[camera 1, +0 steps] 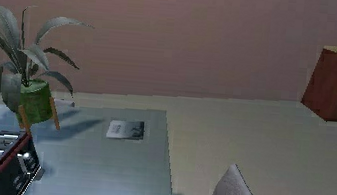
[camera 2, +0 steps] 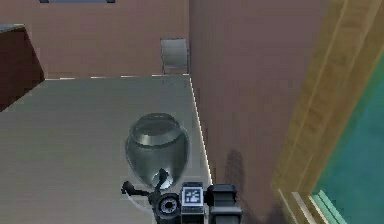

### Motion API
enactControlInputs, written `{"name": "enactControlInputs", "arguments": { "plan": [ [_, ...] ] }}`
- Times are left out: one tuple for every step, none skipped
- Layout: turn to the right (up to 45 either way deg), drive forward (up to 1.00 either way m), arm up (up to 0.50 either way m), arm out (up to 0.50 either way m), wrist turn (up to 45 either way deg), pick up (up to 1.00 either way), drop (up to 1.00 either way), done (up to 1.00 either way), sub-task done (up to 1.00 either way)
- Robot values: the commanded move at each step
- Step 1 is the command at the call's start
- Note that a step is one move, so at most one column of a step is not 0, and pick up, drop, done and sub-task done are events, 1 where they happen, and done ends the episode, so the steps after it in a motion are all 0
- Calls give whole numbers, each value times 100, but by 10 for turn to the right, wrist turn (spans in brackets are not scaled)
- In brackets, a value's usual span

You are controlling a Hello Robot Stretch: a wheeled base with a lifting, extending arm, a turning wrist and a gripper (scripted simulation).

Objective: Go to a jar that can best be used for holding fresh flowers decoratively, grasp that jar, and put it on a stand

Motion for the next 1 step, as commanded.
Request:
{"name": "enactControlInputs", "arguments": {
  "plan": [
    [-450,0,0,0,0,0,0,0,0]
  ]
}}
